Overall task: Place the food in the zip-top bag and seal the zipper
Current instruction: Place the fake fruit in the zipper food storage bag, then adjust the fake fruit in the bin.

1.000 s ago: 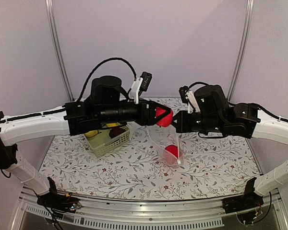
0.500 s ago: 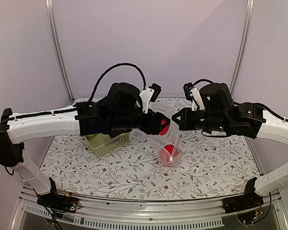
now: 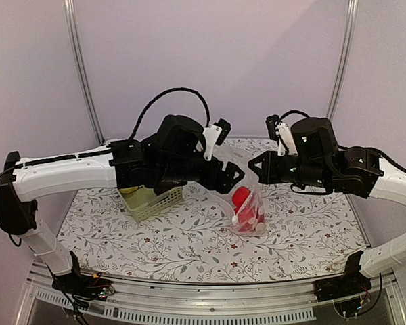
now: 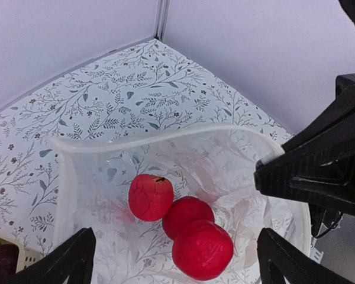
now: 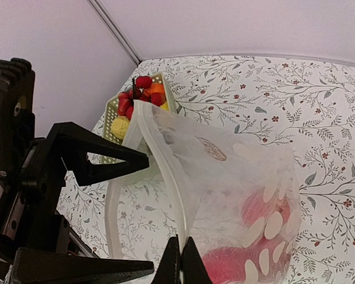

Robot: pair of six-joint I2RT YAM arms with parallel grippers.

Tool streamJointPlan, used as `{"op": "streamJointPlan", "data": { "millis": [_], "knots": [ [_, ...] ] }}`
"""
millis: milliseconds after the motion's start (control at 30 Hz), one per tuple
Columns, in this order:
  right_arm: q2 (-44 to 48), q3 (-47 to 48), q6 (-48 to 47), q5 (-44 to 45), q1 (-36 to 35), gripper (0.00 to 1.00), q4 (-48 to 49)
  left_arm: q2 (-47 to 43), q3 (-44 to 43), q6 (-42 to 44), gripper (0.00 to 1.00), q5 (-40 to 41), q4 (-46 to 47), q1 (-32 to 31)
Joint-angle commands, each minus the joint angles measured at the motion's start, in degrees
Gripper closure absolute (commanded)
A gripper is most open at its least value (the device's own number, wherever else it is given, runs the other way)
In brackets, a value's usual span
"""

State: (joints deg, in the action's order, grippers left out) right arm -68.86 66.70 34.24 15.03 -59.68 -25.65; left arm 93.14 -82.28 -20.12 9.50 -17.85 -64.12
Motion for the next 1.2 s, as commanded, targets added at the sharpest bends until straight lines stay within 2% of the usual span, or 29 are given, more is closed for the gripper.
{"op": "streamJointPlan", "data": {
  "millis": [0,333,567,667,900,1167],
  "knots": [
    [1.0,-0.8,-1.2,1.6,-0.4,1.0,0.4,-0.9,-1.0,0.5,0.04,-3.0,0.2,-0.6],
    [0.9,-1.4,-0.6,3.4,-0.4,1.0,-0.1,-6.5,0.5,-0.4,0.04,-13.1,3.8,0.3],
    [0.6,-1.2,-0.3,4.5,-0.4,1.0,-1.3,-14.5,6.6,-3.6,0.03,-19.8,9.2,2.9],
    [0.6,-1.1,-0.2,4.9,-0.4,1.0,-1.4,-17.5,8.3,-4.4,0.02,-16.0,6.2,5.7],
    [0.2,-1.0,0.2,5.0,-0.4,1.0,-1.6,-21.2,11.2,-9.4,0.01,-5.3,-8.0,16.5],
    [-0.9,-0.4,0.3,4.7,-0.4,1.0,-1.4,-17.6,13.1,-12.9,0.01,3.0,-18.7,25.2]
  ]
}}
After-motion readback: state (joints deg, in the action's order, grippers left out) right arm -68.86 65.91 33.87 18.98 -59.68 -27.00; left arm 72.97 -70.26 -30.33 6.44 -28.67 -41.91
